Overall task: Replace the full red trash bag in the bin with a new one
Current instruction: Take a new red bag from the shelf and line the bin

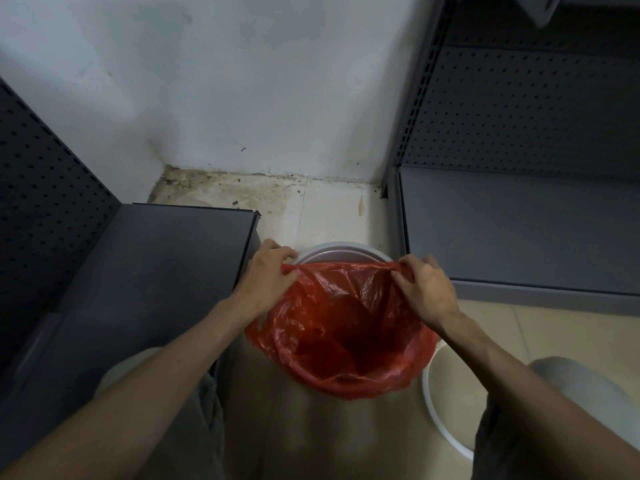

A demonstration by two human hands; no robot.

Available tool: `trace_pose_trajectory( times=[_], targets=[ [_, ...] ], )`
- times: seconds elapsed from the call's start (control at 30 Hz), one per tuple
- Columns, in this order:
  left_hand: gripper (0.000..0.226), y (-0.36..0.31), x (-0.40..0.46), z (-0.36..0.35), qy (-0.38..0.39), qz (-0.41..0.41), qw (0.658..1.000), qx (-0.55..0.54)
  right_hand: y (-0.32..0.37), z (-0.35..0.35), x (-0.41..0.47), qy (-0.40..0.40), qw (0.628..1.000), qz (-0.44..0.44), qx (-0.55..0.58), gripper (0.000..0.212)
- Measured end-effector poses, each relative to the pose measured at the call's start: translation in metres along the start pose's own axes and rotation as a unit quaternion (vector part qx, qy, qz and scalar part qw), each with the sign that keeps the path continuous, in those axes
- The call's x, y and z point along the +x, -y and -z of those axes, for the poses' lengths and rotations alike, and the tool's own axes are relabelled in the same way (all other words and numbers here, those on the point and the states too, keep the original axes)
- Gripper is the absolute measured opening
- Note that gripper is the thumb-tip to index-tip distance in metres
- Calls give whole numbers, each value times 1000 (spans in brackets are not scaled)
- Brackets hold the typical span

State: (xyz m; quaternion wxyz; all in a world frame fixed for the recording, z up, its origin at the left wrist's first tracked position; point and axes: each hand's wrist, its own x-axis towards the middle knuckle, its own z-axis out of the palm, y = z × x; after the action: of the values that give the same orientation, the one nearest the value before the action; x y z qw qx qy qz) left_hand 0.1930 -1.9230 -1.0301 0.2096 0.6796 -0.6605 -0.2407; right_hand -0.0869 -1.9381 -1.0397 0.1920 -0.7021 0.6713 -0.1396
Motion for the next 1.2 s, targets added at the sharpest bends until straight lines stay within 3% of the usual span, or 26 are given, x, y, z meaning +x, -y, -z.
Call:
trace_pose_trajectory(
  times=[0.2,0.3,0.37,0.63,1.07,1.2],
  targets=[
    [5,-1,12,-3,-65,55,994,-75,-1,-4,14,-22,990,-36,137,19],
    [9,-5,21,-3,-68,128,979,-144,-1,-4,21,-28,957,-98,273,5],
    [9,-8,27,-1,-53,172,965,-193,-3,-5,25,-32,939,-125,318,9],
    [11,-14,53,0,8,277,926,-255,1,-9,44,-25,937,-171,304,32],
    [39,-9,69,-9,61,394,856,-330,3,-22,66,16,933,-233,273,32],
    [31,-7,63,-2,71,401,860,-309,-1,-18,65,29,928,-239,284,28]
  ],
)
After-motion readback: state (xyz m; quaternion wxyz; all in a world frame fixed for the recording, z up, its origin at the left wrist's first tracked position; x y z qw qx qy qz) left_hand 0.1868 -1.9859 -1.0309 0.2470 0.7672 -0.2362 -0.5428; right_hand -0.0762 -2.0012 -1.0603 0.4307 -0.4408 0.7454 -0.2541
